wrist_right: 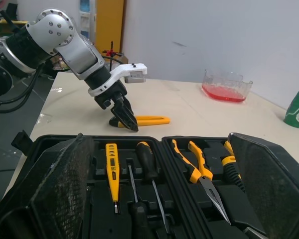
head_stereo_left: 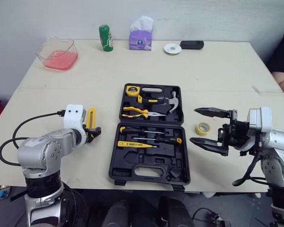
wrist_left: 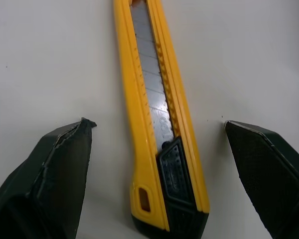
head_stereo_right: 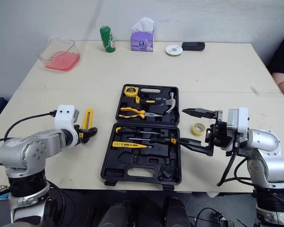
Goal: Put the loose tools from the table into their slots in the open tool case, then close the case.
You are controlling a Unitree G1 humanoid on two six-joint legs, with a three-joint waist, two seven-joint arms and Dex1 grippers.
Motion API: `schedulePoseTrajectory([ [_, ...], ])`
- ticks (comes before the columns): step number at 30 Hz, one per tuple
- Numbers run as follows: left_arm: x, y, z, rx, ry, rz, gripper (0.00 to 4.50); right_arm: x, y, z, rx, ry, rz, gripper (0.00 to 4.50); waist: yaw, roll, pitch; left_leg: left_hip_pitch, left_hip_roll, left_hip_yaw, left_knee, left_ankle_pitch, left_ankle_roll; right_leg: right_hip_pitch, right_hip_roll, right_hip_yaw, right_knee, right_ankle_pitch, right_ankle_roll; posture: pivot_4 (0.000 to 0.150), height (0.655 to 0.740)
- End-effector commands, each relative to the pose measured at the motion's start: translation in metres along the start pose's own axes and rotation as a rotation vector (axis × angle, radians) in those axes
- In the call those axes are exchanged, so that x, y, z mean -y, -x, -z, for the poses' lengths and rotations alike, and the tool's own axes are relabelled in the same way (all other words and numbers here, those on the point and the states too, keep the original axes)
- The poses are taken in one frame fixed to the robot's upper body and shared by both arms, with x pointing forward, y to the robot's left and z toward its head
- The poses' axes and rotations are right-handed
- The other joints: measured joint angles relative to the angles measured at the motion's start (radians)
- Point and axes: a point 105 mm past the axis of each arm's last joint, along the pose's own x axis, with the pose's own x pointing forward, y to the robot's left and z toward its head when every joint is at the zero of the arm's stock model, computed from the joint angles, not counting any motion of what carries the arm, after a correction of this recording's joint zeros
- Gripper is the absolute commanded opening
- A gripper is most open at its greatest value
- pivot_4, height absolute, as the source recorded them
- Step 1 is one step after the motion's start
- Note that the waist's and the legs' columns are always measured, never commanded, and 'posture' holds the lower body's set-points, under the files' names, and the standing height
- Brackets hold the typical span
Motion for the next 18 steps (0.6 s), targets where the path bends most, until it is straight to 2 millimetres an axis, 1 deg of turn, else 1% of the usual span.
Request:
schedulePoseTrajectory([
  [1,-0.001,-0.004,-0.007,0.031,-0.002,-0.009,4.48,-0.001,-0.001,-0.012,0.033,0.040,0.003,4.50,0.000,0.000,0.000,0.000,0.000,0.000,0.000,0.000,0.000,0.000,0.000,0.000,0.000,0.000,0.000,0.150,0.7400],
  [9,-0.003,-0.010,-0.002,0.015,0.000,-0.005,4.48,0.000,-0.004,-0.012,0.034,0.052,0.016,4.50,0.001,0.000,0.000,0.000,0.000,0.000,0.000,0.001,0.000,0.000,0.000,0.000,0.001,0.000,0.000,0.150,0.7400],
  [13,-0.006,-0.012,0.015,-0.036,0.015,0.003,4.48,0.001,-0.004,-0.013,0.032,0.067,0.020,4.50,0.000,0.000,0.000,0.001,0.000,0.000,0.000,0.001,0.000,0.000,0.000,0.000,0.001,0.000,0.000,0.150,0.7400],
  [18,-0.003,-0.012,0.025,-0.057,0.016,0.013,4.48,0.001,-0.006,-0.013,0.031,0.063,0.016,4.50,-0.002,0.001,0.000,0.001,0.000,0.000,0.000,0.001,0.000,0.000,-0.001,0.000,0.001,0.000,0.000,0.150,0.7400],
])
